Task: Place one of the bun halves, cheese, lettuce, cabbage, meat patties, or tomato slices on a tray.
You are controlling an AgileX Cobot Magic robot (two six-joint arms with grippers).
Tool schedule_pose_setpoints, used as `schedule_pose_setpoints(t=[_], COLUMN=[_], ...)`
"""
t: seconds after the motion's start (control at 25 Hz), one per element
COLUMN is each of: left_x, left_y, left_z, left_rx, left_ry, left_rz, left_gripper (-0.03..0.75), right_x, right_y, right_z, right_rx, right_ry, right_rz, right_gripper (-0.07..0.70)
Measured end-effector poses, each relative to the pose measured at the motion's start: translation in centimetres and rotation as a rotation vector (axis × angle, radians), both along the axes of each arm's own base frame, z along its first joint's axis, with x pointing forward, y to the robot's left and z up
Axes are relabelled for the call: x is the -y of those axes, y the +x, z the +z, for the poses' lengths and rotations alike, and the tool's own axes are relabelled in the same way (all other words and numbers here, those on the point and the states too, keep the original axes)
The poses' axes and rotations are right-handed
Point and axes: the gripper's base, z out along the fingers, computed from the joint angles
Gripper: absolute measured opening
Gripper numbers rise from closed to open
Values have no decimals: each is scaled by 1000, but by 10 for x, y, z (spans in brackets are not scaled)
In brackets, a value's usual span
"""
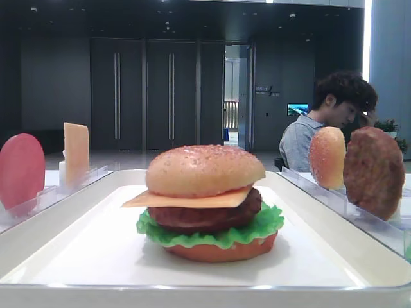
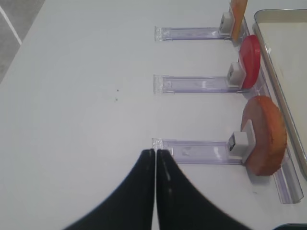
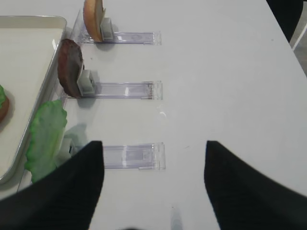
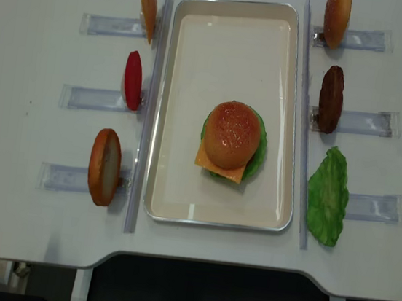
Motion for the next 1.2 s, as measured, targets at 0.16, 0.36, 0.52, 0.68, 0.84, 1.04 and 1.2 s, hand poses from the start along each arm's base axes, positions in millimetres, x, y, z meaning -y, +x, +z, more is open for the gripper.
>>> schedule_pose_setpoints(t=[0.16,0.36,0.52,0.68,0.84,1.04,1.2], left_x=[0,0,0,0,0,0,0], left_y=[0,0,0,0,0,0,0], left_z=[0,0,0,0,0,0,0], left_rx=[0,0,0,0,0,0,0], left_ry=[0,0,0,0,0,0,0], left_rz=[0,0,0,0,0,0,0], left_gripper=[-1,-1,-1,-1,-1,-1,-1], right_x=[0,0,0,0,0,0,0], right_y=[0,0,0,0,0,0,0], right_z=[0,0,0,0,0,0,0], right_rx=[0,0,0,0,0,0,0], right_ry=[0,0,0,0,0,0,0], right_rz=[0,0,0,0,0,0,0], right_gripper=[434,434,434,434,434,434,434])
